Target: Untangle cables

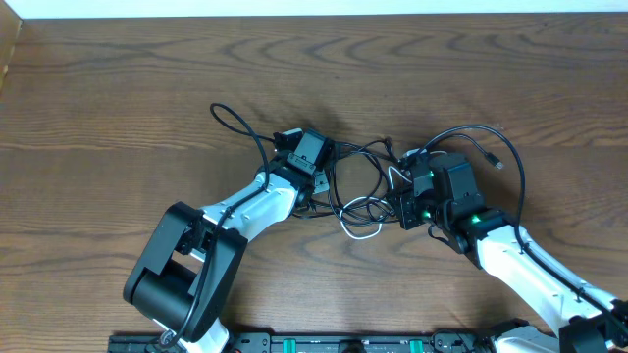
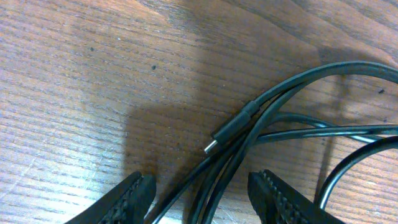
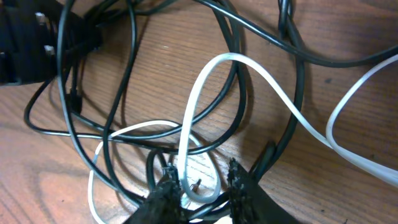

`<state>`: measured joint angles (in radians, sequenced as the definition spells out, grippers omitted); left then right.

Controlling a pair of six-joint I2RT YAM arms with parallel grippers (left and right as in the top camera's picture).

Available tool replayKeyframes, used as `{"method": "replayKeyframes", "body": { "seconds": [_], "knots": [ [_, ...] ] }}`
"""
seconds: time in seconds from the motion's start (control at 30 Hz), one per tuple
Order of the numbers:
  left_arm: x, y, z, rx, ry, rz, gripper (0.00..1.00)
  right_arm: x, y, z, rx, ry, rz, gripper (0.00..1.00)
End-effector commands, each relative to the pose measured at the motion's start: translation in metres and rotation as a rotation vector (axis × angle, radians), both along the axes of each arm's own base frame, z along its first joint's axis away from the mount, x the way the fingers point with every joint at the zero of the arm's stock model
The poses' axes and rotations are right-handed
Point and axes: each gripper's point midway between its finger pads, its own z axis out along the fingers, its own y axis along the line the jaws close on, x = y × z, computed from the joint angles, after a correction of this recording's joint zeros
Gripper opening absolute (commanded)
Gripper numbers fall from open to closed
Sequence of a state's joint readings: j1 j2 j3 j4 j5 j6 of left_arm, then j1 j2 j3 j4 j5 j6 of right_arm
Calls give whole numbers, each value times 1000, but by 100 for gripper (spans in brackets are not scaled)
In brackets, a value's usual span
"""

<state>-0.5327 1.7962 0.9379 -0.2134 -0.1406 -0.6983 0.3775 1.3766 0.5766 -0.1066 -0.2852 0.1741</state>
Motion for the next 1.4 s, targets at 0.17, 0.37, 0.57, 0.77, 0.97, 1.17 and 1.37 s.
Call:
{"method": "replayKeyframes", "body": {
  "seconds": [0.17, 0.37, 0.57, 0.77, 0.97, 1.17, 1.37],
  "knots": [
    [1, 3, -4, 20, 10, -1, 57, 1, -1, -11, -23, 19, -4, 1],
    [1, 3, -4, 20, 10, -1, 57, 2, 26, 51, 283, 9, 65, 1],
    [1, 3, -4, 20, 10, -1, 57, 17, -24, 165, 497, -242, 18, 1],
    [1, 3, -4, 20, 10, -1, 57, 5, -88, 238, 455, -549, -127, 1],
    [1, 3, -4, 20, 10, -1, 57, -12, -121, 271, 395, -712, -225, 1],
    [1, 3, -4, 20, 11, -1, 57, -10, -159, 275, 323, -761, -388, 1],
    [1, 3, -4, 20, 10, -1, 57, -8, -213, 229, 173, -618, -723, 1]
  ]
}}
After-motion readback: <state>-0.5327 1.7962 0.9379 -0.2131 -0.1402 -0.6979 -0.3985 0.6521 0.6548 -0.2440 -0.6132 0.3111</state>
